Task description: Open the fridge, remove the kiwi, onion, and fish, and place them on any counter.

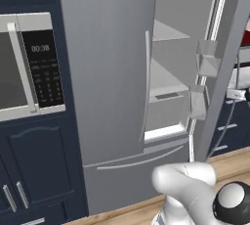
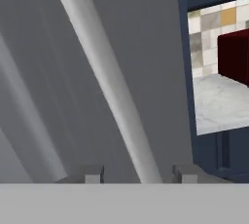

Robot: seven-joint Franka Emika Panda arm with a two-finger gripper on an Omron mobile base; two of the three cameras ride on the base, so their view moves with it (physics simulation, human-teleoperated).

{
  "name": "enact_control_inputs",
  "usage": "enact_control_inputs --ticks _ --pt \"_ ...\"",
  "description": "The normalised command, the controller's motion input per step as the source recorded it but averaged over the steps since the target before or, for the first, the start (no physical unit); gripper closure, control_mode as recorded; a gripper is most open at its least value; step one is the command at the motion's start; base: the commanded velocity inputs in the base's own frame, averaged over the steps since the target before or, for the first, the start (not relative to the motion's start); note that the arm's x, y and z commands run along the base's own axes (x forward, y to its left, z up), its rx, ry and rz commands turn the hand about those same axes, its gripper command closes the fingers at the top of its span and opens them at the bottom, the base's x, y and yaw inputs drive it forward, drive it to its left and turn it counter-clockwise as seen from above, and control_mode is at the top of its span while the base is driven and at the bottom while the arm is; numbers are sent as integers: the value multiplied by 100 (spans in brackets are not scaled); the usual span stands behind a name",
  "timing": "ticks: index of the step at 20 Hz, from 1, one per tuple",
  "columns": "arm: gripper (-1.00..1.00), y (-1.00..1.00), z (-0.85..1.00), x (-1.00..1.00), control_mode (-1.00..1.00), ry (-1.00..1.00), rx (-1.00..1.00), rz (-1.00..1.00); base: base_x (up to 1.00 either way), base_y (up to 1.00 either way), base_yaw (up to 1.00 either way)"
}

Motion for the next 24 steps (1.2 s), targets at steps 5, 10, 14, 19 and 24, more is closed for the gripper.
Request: enact_control_inputs --ticks 5,10,14,19,24 --pt "-100 -58 6 -100 -100 0 -1 0 0 0 0" --pt "-100 69 13 -46 -100 0 -11 -32 0 0 0" --pt "-100 89 0 0 -100 0 -6 -59 0 0 0" --pt "-100 98 0 21 -100 12 -15 -49 0 0 0" --pt "-100 100 0 46 -100 22 -24 -31 0 0 0"
